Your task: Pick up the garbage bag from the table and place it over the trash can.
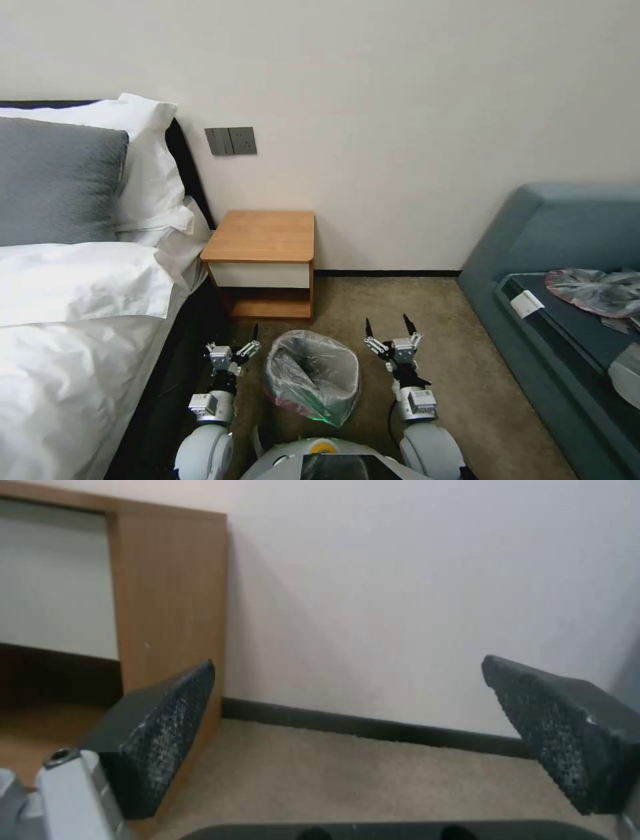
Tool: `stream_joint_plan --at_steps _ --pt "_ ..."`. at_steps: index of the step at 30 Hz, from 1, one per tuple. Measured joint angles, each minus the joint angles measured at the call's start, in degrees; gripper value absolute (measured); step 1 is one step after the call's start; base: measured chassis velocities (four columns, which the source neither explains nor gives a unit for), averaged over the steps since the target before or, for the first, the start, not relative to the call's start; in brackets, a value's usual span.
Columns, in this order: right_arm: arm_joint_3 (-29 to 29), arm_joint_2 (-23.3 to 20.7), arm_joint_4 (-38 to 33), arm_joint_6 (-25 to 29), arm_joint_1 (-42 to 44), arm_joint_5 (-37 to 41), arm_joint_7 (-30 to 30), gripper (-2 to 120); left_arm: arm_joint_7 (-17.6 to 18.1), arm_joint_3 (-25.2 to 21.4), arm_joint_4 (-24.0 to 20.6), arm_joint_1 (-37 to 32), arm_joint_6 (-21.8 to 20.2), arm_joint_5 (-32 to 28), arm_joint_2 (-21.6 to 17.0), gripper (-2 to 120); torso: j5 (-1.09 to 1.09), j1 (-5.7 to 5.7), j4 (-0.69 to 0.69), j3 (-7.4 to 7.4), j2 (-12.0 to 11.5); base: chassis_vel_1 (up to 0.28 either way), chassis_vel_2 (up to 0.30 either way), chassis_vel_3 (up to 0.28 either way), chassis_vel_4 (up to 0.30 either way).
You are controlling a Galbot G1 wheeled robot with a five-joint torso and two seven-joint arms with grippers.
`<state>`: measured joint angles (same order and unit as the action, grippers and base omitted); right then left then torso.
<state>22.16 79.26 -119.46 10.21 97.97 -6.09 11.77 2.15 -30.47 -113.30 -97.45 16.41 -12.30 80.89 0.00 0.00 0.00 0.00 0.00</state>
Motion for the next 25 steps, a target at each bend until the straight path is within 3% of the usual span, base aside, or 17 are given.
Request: stream_joint_plan --at_steps 25 --pt "0.5 0.0 0.2 0.4 0.1 0.2 -1.1 100 -0.1 -0.1 0.2 0.2 0.1 -0.5 0.1 100 0.0 0.0 0.0 0.0 0.0 0.0 0.0 0.0 0.0"
